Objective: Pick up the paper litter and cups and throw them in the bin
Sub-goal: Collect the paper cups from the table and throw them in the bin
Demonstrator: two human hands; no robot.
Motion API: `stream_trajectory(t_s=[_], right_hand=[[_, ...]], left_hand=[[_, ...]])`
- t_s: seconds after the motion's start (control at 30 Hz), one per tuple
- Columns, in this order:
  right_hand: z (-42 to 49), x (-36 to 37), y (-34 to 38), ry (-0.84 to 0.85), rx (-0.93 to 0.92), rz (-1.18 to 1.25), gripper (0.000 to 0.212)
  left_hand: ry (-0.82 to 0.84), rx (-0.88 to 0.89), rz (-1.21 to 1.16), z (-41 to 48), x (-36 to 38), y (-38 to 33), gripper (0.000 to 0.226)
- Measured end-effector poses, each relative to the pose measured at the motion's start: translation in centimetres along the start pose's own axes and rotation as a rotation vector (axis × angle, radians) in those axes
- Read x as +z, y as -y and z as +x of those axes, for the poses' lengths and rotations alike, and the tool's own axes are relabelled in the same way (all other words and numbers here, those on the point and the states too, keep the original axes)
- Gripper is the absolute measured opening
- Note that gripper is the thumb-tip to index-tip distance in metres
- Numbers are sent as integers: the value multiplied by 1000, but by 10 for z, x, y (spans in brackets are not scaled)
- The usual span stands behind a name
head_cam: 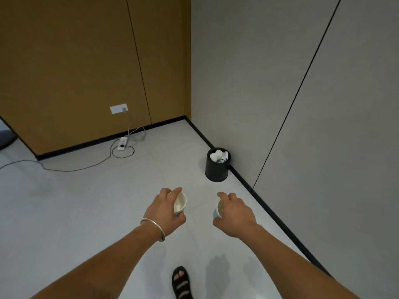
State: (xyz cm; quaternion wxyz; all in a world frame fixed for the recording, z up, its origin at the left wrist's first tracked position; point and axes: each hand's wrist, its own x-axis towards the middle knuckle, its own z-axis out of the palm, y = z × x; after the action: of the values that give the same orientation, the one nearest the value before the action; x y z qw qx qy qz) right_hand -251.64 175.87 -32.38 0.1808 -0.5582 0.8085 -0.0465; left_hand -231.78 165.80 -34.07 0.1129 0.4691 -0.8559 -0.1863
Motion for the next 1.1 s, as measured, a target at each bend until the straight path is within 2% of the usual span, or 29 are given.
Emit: stream_trajectory(t_s=[0.27,0.47,0.63,0.87,1.1], right_hand=[[143,-56,-61,-22,143,16,81],[242,-80,-106,-10,179,63,82],[351,-103,-160,-3,132,57,80],[493,-161,-204,55,4,-4,79],[624,-174,-213,143,-51,-11,82]], left_hand=[[84,152,-36,196,21,-30,73],[189,171,-19,308,51,-42,75],[168,124,-7,419,78,-63,74],[66,11,-43,548,76,-89,72],[117,-111,-43,643,100,-59,72]])
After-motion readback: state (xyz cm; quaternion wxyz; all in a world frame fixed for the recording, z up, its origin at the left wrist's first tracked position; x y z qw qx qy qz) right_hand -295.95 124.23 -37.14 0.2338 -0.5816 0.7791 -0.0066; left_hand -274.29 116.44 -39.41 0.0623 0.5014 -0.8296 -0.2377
